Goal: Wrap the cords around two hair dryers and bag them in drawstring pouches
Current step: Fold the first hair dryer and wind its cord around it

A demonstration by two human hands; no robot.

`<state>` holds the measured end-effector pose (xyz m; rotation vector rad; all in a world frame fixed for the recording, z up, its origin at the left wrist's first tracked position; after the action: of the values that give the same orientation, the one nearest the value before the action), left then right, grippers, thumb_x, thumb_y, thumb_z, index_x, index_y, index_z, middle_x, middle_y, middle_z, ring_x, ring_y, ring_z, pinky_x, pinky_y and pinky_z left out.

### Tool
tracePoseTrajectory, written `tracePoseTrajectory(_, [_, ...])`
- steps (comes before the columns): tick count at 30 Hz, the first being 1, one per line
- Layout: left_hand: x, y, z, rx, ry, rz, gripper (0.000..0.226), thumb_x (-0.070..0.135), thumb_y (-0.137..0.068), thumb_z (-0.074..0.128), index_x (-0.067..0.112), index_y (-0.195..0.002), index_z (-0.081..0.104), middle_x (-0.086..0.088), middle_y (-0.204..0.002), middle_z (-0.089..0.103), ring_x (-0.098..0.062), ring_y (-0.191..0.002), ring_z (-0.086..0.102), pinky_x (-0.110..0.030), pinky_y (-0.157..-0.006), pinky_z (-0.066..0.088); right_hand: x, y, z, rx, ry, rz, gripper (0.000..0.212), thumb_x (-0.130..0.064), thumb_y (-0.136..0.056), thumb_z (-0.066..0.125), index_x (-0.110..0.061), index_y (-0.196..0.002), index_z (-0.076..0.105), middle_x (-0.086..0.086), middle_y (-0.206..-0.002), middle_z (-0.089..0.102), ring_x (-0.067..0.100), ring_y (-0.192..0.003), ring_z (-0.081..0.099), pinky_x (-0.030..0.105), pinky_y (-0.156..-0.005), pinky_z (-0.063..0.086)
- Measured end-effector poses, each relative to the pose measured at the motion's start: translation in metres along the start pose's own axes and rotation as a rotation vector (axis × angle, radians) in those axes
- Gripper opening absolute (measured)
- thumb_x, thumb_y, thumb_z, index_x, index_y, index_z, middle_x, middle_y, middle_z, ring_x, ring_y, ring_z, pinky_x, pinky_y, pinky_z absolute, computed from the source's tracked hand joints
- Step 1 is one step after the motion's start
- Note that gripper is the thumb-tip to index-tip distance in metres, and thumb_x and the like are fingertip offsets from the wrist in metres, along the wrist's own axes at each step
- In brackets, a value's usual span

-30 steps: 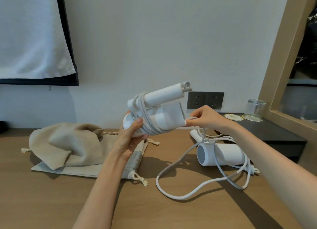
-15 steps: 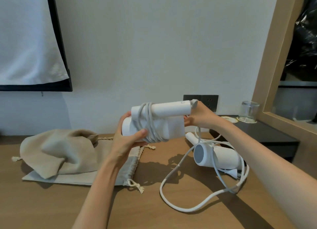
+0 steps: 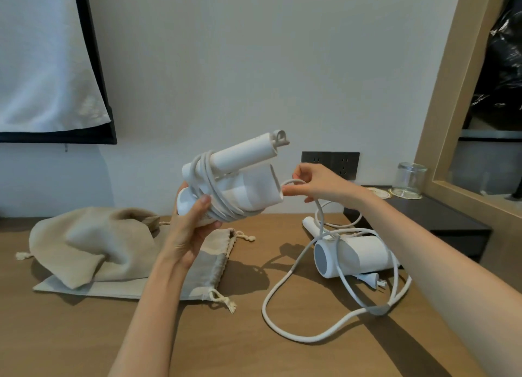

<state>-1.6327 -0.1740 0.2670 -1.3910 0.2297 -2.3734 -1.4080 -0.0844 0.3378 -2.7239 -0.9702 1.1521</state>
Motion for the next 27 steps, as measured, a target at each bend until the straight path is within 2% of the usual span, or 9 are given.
tracePoseTrajectory(3, [-0.002,0.001,0.000,0.003,0.014,-0.004,0.104,0.049,-0.025,0.094,0.022,-0.116,0.052,0.009,-0.082,0.069,-0.005,-0.068,0.066,-0.017,-0.047,0.051,0.026,0.005,0.015,-0.053,0.105,0.079,0.076,-0.075,-0.067,0.048,-0.002,-0.086,0.056,0.009,-0.074,0.054,0.020,-0.069,0.052,0.033,-0.071,0.047])
tracePoseTrajectory(5, [-0.004,0.001,0.000,0.010,0.022,-0.018,0.111,0.049,-0.024,0.094,0.020,-0.121,0.050,0.008,-0.084,0.069,-0.005,-0.069,0.067,-0.017,-0.046,0.051,0.050,0.007,0.020,-0.100,0.131,0.157,0.063,-0.065,-0.085,0.037,-0.005,-0.080,0.057,0.004,-0.073,0.055,0.018,-0.072,0.053,0.036,-0.079,0.048])
tracePoseTrajectory(8, [-0.004,-0.001,0.000,0.022,-0.010,-0.018,0.116,0.050,-0.025,0.094,0.020,-0.127,0.048,0.006,-0.090,0.068,-0.006,-0.071,0.067,-0.018,-0.047,0.052,0.082,0.011,0.019,-0.055,0.103,0.248,0.034,-0.032,-0.102,0.034,-0.012,-0.084,0.055,0.005,-0.084,0.061,0.024,-0.085,0.059,0.040,-0.086,0.052])
tracePoseTrajectory(11, [-0.008,-0.001,0.000,0.069,-0.047,-0.028,0.090,0.038,-0.047,0.089,0.025,-0.127,0.049,0.002,-0.100,0.063,-0.006,-0.072,0.067,-0.020,-0.048,0.053,0.085,0.012,0.011,0.034,0.102,0.269,0.034,-0.027,-0.104,0.030,-0.010,-0.085,0.053,0.014,-0.087,0.064,0.031,-0.085,0.062,0.033,-0.076,0.053])
tracePoseTrajectory(15, [-0.013,-0.002,0.000,0.155,-0.164,-0.008,0.053,0.021,-0.065,0.080,0.031,-0.109,0.053,-0.006,-0.108,0.058,-0.016,-0.084,0.064,-0.026,-0.055,0.056,0.060,0.005,0.005,0.095,0.147,0.170,0.037,-0.025,-0.104,0.033,-0.006,-0.078,0.052,0.008,-0.067,0.059,0.022,-0.062,0.060,0.035,-0.069,0.051])
tracePoseTrajectory(18, [-0.017,-0.002,-0.003,0.201,-0.240,0.021,0.040,0.016,-0.069,0.080,0.030,-0.098,0.056,-0.009,-0.108,0.056,-0.019,-0.086,0.062,-0.026,-0.053,0.055,0.054,0.008,0.002,0.219,-0.017,0.121,0.033,-0.029,-0.103,0.033,-0.009,-0.079,0.045,0.006,-0.065,0.050,0.021,-0.054,0.056,0.033,-0.060,0.050])
tracePoseTrajectory(21, [-0.023,-0.002,-0.007,0.263,-0.272,0.017,0.040,0.016,-0.070,0.081,0.030,-0.096,0.055,-0.008,-0.108,0.057,-0.020,-0.084,0.064,-0.027,-0.052,0.056,0.045,0.011,-0.015,0.383,-0.211,0.088,0.032,-0.027,-0.104,0.032,-0.012,-0.077,0.042,0.007,-0.063,0.046,0.022,-0.053,0.056,0.021,-0.047,0.049])
tracePoseTrajectory(24, [-0.026,-0.002,-0.012,0.333,-0.220,-0.009,0.043,0.015,-0.072,0.080,0.026,-0.103,0.053,-0.009,-0.110,0.056,-0.022,-0.086,0.064,-0.028,-0.053,0.058,0.027,0.010,-0.041,0.540,-0.418,0.041,0.032,-0.024,-0.104,0.031,-0.013,-0.075,0.039,0.008,-0.059,0.044,0.027,-0.056,0.058,0.031,-0.055,0.054])
tracePoseTrajectory(27, [-0.026,-0.002,-0.018,0.383,-0.173,-0.021,0.040,0.016,-0.071,0.081,0.029,-0.098,0.054,-0.009,-0.112,0.056,-0.025,-0.093,0.065,-0.028,-0.055,0.059,0.011,0.008,-0.058,0.578,-0.616,0.040,0.030,-0.025,-0.104,0.029,-0.014,-0.078,0.039,0.008,-0.061,0.043,0.022,-0.059,0.061,0.038,-0.065,0.058])
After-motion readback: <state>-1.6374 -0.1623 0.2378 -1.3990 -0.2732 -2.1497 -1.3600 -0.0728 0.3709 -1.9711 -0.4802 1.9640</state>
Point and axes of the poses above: each hand's wrist, its own y-axis away from the middle knuckle, its own z-axis out of the palm, x = y × z, the point moved 6 cm from there along -y, towards the middle knuckle
